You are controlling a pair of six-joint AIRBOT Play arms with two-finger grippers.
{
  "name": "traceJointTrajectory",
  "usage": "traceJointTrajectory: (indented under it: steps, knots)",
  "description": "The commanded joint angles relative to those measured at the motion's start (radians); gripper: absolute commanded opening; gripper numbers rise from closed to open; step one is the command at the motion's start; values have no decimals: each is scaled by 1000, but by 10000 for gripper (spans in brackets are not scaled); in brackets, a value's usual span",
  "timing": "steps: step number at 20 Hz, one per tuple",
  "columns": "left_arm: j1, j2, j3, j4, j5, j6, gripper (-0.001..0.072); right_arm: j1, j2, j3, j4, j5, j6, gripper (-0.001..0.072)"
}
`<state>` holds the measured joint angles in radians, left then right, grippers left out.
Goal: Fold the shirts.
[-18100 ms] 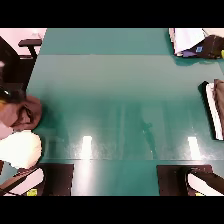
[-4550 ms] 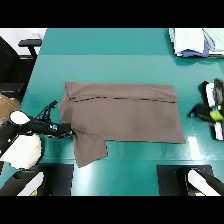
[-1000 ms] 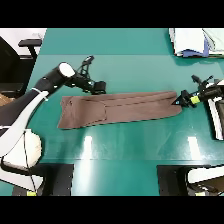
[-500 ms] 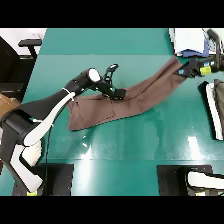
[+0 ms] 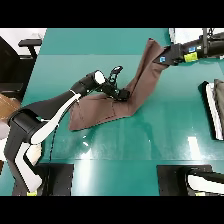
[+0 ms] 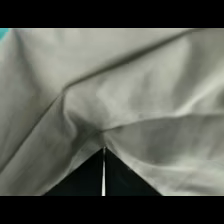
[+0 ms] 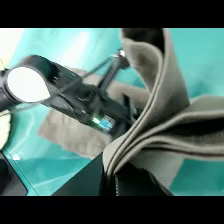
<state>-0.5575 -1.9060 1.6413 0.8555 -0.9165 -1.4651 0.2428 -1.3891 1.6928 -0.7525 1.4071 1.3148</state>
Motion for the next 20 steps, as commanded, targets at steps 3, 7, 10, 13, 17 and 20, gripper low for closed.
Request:
traceJointTrajectory:
  steps: [3, 7, 10, 13, 17, 20]
  knots:
    - [95, 67, 50, 47, -47, 32, 26, 120, 1, 8, 79, -95, 4, 21]
    - [305, 267, 54, 141, -135, 32, 27, 287, -36, 8, 102, -223, -23, 22]
    - [467, 434, 54, 223, -200, 33, 27, 472, -150, 9, 161, -359, -86, 29]
    - [592, 571, 54, 282, -215, 32, 27, 617, -262, 10, 159, -473, -184, 350]
    - [668, 649, 54, 286, -216, 32, 27, 651, -313, 8, 133, -359, -192, 419]
    - [664, 649, 53, 285, -256, 32, 27, 561, -278, -55, 51, -278, -148, 417]
